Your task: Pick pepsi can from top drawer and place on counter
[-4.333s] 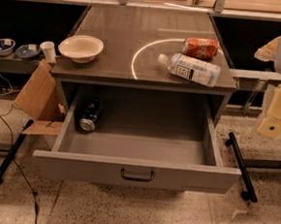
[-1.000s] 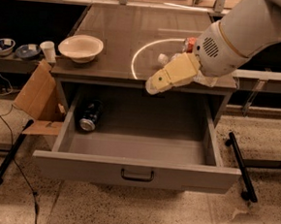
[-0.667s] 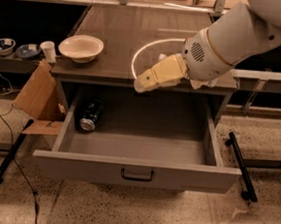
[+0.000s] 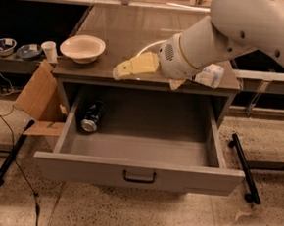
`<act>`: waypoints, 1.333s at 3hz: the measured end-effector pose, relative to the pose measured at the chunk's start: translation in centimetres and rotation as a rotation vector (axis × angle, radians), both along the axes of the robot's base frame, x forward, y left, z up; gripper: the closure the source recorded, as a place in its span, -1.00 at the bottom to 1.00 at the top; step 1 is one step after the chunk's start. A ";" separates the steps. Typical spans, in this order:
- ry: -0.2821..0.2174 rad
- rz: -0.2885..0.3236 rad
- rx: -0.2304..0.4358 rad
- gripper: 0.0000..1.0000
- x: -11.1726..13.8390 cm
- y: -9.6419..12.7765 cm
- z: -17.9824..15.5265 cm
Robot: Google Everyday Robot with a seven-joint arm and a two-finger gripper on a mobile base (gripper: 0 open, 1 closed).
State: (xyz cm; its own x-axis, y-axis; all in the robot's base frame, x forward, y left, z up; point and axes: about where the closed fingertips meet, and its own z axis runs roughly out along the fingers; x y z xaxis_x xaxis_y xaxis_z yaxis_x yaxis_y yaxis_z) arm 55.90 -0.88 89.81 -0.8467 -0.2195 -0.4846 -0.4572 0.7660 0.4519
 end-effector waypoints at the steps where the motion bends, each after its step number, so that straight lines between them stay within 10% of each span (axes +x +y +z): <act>1: 0.017 -0.035 0.049 -1.00 1.3 3.4 -1.2; 2: 0.050 -0.097 0.127 -1.00 2.7 10.4 -3.8; 4: 0.062 -0.096 0.120 -1.00 3.3 11.9 -5.5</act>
Offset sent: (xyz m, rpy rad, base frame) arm 0.0310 0.1100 -0.0482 0.1399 0.0702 -0.0941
